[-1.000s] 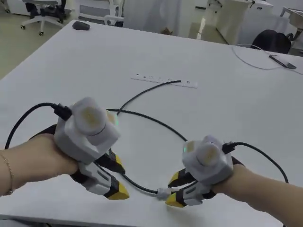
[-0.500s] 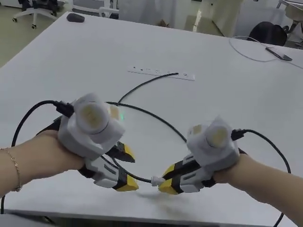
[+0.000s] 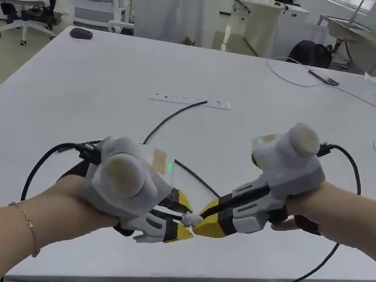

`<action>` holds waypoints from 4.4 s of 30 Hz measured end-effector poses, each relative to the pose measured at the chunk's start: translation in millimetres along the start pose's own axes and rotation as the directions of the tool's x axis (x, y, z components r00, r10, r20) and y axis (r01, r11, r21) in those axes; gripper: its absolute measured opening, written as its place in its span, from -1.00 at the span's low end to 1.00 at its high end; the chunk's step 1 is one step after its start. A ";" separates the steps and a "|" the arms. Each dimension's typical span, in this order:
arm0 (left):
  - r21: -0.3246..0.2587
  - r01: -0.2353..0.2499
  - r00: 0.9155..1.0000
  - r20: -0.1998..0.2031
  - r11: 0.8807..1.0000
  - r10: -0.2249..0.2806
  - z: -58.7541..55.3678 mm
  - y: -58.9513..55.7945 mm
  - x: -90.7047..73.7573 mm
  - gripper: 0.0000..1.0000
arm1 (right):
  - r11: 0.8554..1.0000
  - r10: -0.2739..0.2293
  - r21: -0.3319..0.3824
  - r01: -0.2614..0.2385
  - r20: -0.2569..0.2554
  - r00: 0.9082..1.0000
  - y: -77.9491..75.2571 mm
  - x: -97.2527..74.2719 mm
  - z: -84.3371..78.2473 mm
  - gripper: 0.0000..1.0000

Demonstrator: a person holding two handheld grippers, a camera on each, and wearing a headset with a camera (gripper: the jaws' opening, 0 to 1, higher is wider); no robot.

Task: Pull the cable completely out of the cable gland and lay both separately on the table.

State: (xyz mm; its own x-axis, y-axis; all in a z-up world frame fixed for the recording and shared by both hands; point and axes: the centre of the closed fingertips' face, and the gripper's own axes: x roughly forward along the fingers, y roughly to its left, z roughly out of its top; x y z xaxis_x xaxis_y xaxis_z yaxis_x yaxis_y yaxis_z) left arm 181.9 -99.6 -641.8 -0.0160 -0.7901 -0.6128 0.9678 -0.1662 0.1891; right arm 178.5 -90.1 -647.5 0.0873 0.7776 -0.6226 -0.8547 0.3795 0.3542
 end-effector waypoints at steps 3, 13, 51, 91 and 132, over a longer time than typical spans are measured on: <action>0.015 0.017 1.000 -0.009 1.000 -0.016 0.9 -3.3 1.4 -0.66 | 1.000 0.000 0.017 0.000 -0.001 1.000 2.5 0.4 -1.2 -0.74; -0.026 0.020 0.999 -0.036 0.999 -0.021 -1.0 -4.0 1.0 -0.68 | 0.993 -0.064 -0.109 0.051 -0.117 0.991 4.6 2.8 -2.3 -0.73; 0.123 -0.041 0.997 -0.053 0.992 0.047 2.4 2.7 -3.7 -0.68 | 0.938 -0.279 -0.254 0.237 -0.143 0.950 -3.6 5.0 3.0 -0.63; -0.236 -0.060 0.993 -0.109 0.970 0.035 -31.5 16.2 -3.1 -0.69 | 0.755 -0.603 -0.453 0.474 -0.197 0.773 -41.7 -0.6 -24.4 -0.91; -0.173 -0.126 0.986 -0.131 0.977 0.104 -30.0 25.4 -8.8 -0.68 | 0.722 -0.692 -0.349 0.598 -0.351 0.630 -68.6 -36.8 -62.2 -0.69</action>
State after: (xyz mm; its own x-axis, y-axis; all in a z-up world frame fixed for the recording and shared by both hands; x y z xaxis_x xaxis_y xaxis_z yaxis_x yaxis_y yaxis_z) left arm 214.2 -79.1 -654.7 0.1177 -0.7192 -0.6848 0.9908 0.0390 0.1293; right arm 202.1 -175.9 -692.3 0.4669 0.0513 -0.8828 -0.7433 0.5636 -0.3604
